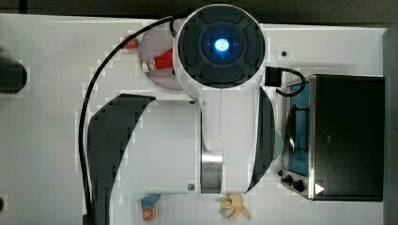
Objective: Drag strainer right to left.
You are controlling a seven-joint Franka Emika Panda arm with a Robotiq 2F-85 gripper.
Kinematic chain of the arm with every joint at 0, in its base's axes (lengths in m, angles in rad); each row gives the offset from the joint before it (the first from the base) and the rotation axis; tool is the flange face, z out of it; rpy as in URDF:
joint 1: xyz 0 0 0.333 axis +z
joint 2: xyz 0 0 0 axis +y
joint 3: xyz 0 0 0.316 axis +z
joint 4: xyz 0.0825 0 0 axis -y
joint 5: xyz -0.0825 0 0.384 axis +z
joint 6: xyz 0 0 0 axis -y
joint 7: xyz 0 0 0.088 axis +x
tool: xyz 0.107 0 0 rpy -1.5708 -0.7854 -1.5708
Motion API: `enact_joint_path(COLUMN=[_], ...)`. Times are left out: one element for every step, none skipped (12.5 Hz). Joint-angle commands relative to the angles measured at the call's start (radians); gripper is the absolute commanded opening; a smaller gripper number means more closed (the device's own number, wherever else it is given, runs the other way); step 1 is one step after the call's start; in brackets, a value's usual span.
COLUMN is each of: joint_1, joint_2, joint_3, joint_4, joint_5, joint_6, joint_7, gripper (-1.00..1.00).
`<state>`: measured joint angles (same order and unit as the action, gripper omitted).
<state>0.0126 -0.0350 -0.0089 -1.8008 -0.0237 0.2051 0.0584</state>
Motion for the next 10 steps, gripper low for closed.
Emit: enact_joint_path(joint_1=[-0.036,-0.036,-0.036,-0.036,-0.036,-0.036,-0.036,-0.036,-0.036,-0.036], joint_2=[-0.507,-0.507,-0.505,-0.500,-0.491,-0.478,-0.460,-0.438,-0.410,-0.378], joint_3=[-0.037,-0.036,-0.037,-0.037,-0.037,-0.036,-0.035,-0.035,-0.035,-0.035], joint_4=[-0.276,-0.277,-0.282,-0.297,-0.321,-0.353,-0.391,-0.435,-0.480,-0.524], joint_5=[-0.024,-0.024,-0.024,-0.024,-0.023,-0.023,-0.023,-0.023,-0.023,-0.023], joint_6=[-0.208,-0.208,-0.208,-0.203,-0.184,-0.142,-0.084,-0.017,0.056,0.132], joint_7=[-0.034,-0.034,-0.033,-0.033,-0.033,-0.032,-0.028,-0.016,0.007,0.052], gripper=[0.60,0.82,0.99,1.00,1.00,1.00,1.00,1.00,1.00,1.00])
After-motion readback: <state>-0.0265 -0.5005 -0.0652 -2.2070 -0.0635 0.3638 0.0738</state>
